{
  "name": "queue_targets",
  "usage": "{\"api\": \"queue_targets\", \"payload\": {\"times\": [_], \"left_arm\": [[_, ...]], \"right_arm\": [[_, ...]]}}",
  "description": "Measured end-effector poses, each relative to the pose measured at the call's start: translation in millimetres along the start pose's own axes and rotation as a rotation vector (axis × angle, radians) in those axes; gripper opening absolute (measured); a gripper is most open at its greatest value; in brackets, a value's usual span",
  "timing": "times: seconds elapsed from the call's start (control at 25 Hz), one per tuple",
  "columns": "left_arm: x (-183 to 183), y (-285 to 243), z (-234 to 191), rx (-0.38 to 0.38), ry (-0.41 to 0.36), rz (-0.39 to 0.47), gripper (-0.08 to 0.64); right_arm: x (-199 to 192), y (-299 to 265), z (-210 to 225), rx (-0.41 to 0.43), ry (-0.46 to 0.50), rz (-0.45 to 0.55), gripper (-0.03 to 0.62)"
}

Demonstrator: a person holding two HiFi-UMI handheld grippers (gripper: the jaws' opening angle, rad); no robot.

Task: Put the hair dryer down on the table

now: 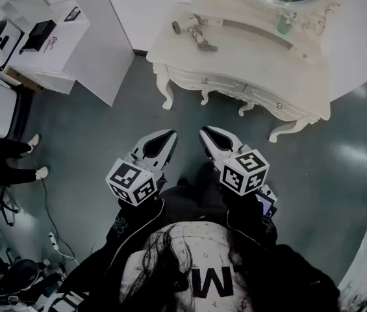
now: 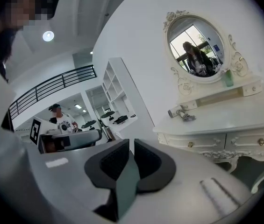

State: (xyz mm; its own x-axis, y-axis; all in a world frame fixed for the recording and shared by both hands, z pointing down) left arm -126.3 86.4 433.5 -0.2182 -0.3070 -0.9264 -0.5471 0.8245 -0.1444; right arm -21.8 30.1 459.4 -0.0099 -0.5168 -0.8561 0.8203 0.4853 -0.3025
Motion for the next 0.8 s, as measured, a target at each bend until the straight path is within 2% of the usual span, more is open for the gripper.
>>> {"api": "queue_targets", "payload": {"times": [0.28,0.8], "left_arm": [[-14,39,12,-0.047,0.000,-0.003,0.000],[-22,37,36,-0.148,-0.009,-0.032,0.001]], "right_arm": [[-27,16,-39,-0.031,-0.002,0.008,0.043],[-39,45,-51,-0.097,0.020,0.016,0.035]]}}
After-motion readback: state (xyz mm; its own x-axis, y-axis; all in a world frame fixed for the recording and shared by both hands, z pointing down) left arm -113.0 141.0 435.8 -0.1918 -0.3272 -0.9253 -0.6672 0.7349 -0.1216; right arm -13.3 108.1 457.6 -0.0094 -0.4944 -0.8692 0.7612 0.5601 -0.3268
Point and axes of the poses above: the fingertips, and each gripper's own axes: y backward along the fingers, z to its right, x out of its top, the point moved 3 cm from there along y, backward along the fingers, and after that the axes turned 8 degrees about -x, right-handed, at the moved point
